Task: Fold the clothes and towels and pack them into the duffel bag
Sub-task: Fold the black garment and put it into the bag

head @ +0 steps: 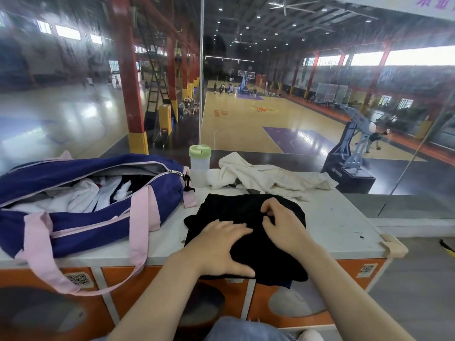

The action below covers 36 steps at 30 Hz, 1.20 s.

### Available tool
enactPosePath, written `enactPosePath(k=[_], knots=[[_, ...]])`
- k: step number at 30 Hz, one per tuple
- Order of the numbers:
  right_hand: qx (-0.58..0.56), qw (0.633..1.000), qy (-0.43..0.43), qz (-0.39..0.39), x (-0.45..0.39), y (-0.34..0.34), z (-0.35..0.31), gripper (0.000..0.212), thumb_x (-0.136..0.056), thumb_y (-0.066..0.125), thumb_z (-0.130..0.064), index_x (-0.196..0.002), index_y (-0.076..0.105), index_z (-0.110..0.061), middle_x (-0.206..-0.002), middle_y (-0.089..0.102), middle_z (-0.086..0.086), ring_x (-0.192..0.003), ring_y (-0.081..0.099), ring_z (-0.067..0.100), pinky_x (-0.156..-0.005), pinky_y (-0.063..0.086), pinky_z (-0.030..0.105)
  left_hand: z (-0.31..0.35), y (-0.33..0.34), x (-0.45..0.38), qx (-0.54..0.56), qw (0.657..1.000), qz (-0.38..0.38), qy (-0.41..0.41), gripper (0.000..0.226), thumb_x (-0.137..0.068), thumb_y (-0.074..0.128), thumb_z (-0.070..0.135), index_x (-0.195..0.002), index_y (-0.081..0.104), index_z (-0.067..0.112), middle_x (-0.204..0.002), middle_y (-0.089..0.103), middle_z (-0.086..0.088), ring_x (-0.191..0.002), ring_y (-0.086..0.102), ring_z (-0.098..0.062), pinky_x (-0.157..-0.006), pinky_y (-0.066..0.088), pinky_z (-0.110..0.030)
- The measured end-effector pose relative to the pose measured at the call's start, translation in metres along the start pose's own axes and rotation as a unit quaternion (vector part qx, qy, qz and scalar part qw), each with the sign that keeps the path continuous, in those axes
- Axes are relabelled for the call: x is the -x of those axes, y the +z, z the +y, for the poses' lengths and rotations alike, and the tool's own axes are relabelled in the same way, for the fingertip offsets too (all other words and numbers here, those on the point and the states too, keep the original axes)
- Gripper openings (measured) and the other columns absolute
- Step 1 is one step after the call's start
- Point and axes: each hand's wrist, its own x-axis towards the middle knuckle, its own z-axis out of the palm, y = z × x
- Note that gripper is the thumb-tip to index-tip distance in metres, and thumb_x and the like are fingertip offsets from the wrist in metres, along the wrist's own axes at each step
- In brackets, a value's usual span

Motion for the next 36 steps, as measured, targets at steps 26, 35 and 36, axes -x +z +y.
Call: enactPosePath(k=[26,35,36], knots=[[0.085,0.968,0.192,-0.136,-0.052,-0.031,0.043,0.061,-0.082,0.061,-0.058,-0.119,0.061,-0.009,-0.121,0.063,0.008,-0.109,0.058,0.025,-0.094,0.048,0.038,-0.030,0.001,0.008,-0.074,0.962,0.194,-0.179,0.062,-0.093,0.048,0.006,-0.144,0.038,0.039,-0.154,0.033,0.004,-0.140,0.026,-0.024,-0.114,0.023,-0.041],[0.027,0.957,0.255,-0.139,-0.045,-0.041,0.014,0.047,-0.090,0.056,-0.044,-0.110,0.063,-0.002,-0.108,0.067,0.014,-0.096,0.065,0.030,-0.080,0.053,0.035,0.030,-0.002,0.028,0.104,0.962,0.251,-0.037,0.052,-0.095,0.049,0.040,-0.144,0.040,0.028,-0.147,0.044,0.008,-0.137,0.035,-0.008,-0.114,0.018,-0.020],[-0.044,0.949,0.281,-0.137,-0.045,-0.044,0.011,0.044,-0.088,0.060,-0.043,-0.104,0.065,-0.003,-0.100,0.069,0.014,-0.089,0.067,0.031,-0.072,0.053,0.034,0.038,0.006,0.027,0.074,0.976,0.204,-0.033,0.066,-0.091,0.047,0.056,-0.149,0.031,0.028,-0.153,0.036,0.007,-0.142,0.028,-0.011,-0.117,0.015,-0.024]])
